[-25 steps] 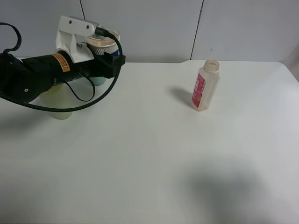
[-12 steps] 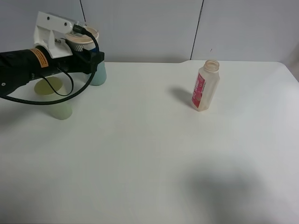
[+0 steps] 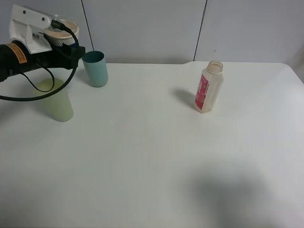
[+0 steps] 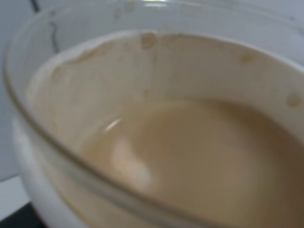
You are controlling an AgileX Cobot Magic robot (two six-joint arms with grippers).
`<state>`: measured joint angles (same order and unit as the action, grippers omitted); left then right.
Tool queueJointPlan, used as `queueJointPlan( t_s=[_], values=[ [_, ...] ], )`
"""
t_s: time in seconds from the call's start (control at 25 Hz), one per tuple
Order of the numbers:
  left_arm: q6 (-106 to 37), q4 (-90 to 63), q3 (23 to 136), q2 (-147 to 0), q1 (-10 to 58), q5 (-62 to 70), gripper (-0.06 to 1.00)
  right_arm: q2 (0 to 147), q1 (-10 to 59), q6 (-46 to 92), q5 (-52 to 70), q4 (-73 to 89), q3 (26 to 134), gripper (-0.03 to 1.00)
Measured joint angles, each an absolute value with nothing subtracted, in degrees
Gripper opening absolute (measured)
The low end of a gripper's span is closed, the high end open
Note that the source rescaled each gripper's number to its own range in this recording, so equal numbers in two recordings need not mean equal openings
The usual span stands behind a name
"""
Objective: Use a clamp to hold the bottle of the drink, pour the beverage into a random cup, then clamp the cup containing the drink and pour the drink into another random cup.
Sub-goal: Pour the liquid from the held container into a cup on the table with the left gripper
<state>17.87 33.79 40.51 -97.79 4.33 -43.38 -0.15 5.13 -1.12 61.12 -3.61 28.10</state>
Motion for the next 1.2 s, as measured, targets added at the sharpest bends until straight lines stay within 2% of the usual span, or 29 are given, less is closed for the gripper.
queueJointPlan(
  t_s=[1.2],
  values=[
    [14.7,46.1,41.2,-96.8,-14.1,-48.7,0.01,-0.2,5.1,-1.1,61.1,-3.6,28.1,1.0]
  ],
)
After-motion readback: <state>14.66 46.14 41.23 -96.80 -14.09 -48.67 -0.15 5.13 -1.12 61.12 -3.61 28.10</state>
